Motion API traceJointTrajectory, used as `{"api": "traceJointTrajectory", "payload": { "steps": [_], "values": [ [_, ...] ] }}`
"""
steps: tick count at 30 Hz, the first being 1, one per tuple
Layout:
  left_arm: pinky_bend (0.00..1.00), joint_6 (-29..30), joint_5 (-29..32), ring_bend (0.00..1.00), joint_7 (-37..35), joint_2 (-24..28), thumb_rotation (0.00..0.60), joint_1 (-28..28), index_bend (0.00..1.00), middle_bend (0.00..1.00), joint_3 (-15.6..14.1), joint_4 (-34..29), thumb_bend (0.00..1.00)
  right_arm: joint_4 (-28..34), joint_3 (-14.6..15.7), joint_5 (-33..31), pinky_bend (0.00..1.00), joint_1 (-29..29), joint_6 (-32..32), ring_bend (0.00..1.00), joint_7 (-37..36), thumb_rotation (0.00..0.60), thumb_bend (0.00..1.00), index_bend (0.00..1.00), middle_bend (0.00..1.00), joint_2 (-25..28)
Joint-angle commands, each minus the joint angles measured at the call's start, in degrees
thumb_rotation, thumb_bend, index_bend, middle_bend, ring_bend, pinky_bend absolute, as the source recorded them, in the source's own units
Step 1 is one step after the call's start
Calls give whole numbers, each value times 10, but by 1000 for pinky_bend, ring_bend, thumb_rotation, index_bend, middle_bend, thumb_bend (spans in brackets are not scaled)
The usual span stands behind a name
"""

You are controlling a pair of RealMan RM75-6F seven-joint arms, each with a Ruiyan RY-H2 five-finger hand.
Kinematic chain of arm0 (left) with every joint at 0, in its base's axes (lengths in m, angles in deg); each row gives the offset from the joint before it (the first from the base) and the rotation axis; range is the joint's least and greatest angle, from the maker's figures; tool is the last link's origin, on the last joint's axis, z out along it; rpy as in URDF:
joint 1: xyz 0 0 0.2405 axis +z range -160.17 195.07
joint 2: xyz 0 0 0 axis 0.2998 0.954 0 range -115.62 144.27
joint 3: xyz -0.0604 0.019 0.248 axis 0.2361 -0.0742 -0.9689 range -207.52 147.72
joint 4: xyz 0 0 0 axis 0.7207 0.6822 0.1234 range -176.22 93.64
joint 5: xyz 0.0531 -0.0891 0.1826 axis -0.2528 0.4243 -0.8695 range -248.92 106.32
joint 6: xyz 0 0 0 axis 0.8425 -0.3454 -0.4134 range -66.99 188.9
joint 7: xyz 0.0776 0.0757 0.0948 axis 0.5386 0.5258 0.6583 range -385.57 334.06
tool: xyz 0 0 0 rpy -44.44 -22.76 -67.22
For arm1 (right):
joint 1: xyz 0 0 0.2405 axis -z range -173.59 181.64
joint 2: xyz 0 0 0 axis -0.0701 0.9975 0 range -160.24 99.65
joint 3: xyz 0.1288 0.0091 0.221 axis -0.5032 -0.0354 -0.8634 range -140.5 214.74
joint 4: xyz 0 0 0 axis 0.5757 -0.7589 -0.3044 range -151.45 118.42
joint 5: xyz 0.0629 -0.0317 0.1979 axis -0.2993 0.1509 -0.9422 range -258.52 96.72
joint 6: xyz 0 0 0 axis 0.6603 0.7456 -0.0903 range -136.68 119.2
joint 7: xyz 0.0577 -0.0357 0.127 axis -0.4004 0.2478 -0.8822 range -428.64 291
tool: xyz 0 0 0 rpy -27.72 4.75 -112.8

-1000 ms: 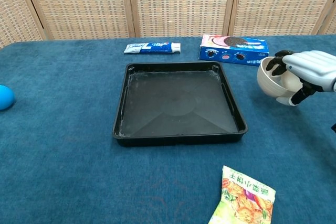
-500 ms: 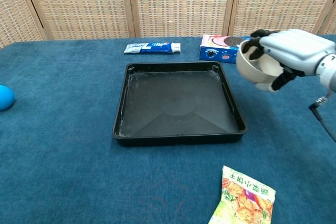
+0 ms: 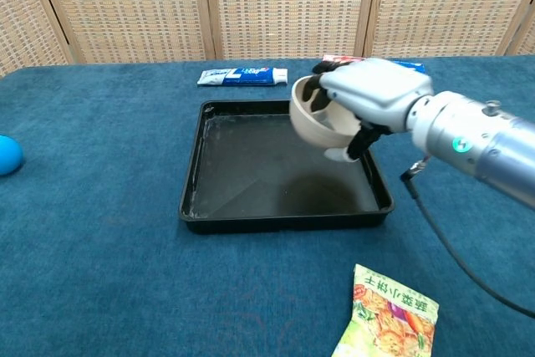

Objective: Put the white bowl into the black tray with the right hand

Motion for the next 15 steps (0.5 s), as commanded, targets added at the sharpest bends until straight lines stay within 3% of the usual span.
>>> {"api": "traceJointTrajectory", "payload": {
  "steps": [1, 15],
  "values": [
    [0, -1, 2, 0, -3, 2, 600, 0, 0, 0, 1, 0, 0, -15, -5, -12, 183, -19, -14, 59, 13, 600, 479, 711, 297, -25],
    [0, -21, 18, 0, -14, 10, 600, -4, 0, 0, 0, 0, 0, -106, -28, -57, 183, -78, -51, 63, 46, 600, 462, 710, 293, -89]
  ]
}}
